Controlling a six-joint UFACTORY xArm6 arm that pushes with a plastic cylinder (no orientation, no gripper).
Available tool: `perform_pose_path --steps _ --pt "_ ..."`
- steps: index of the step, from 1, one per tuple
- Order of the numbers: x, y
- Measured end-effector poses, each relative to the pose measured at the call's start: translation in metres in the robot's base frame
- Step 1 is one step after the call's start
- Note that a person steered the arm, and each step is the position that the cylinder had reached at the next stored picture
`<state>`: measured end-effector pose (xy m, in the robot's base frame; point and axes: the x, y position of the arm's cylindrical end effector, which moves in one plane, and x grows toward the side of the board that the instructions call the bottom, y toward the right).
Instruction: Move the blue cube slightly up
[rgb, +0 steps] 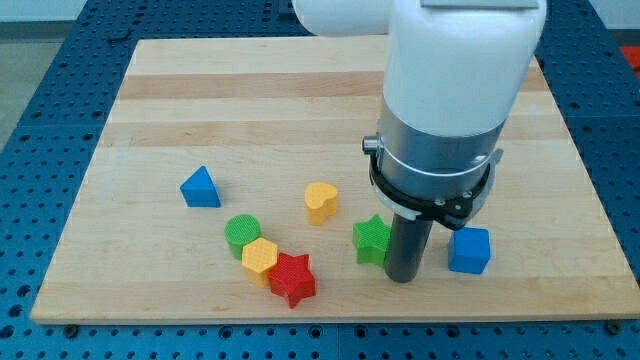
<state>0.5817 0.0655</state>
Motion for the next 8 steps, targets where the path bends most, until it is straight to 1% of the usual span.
perform_pose_path --steps 2,3,4,6,7,8 --pt "0.000 0.003" --pt "0.010 0.003" --pt "0.029 -0.002" --pt "0.037 -0.004" --pt "0.037 0.015" --pt "0.036 0.050"
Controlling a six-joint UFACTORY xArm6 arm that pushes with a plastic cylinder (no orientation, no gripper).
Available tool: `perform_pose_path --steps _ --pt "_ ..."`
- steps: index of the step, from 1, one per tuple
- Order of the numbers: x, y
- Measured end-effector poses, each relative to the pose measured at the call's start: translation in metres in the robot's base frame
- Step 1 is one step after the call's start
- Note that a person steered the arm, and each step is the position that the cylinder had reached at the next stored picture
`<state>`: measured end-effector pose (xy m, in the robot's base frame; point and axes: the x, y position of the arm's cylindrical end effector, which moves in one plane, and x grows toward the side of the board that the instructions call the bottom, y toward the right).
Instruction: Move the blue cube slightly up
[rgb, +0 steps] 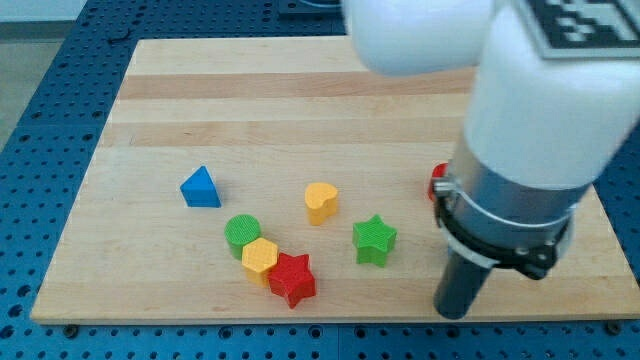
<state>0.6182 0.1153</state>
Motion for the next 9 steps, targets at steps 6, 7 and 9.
perform_pose_path --steps 6,7,9 --pt "-0.094 0.030" --pt "-0.113 0.030" --pt "-0.156 0.030"
